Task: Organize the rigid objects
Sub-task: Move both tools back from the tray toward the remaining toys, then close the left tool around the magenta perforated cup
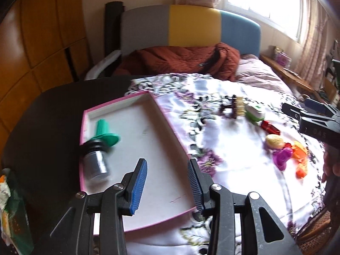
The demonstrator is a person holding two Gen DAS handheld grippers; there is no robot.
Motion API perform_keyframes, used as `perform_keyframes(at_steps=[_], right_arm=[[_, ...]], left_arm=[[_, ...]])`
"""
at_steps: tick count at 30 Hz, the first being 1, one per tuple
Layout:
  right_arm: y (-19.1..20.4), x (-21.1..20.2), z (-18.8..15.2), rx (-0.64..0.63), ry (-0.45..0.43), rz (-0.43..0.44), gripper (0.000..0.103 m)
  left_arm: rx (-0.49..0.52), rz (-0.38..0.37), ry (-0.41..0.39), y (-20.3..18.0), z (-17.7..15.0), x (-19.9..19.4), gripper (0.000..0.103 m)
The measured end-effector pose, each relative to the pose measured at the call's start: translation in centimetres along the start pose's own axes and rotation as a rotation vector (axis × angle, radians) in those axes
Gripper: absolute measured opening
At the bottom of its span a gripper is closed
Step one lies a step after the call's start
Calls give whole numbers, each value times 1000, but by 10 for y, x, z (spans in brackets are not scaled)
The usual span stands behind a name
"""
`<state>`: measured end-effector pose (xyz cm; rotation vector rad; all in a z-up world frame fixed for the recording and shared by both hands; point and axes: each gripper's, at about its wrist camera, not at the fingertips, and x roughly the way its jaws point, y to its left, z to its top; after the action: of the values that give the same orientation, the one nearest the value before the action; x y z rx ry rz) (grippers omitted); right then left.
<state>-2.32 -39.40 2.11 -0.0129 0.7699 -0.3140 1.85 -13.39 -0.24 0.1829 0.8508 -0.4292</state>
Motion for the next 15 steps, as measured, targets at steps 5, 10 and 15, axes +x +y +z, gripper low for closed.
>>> perform_keyframes(at_steps=[5,10,15], right_arm=[[-91,21,-21,213,26,-123,98],[-155,38,-51,510,102,-132,98],[-162,40,-52,561,112,-110,98]], left_arm=[[62,-94,28,-36,7,15,40],[128,-193,69,-76,8,31,40],[178,-282,119,-114,8,47,40]])
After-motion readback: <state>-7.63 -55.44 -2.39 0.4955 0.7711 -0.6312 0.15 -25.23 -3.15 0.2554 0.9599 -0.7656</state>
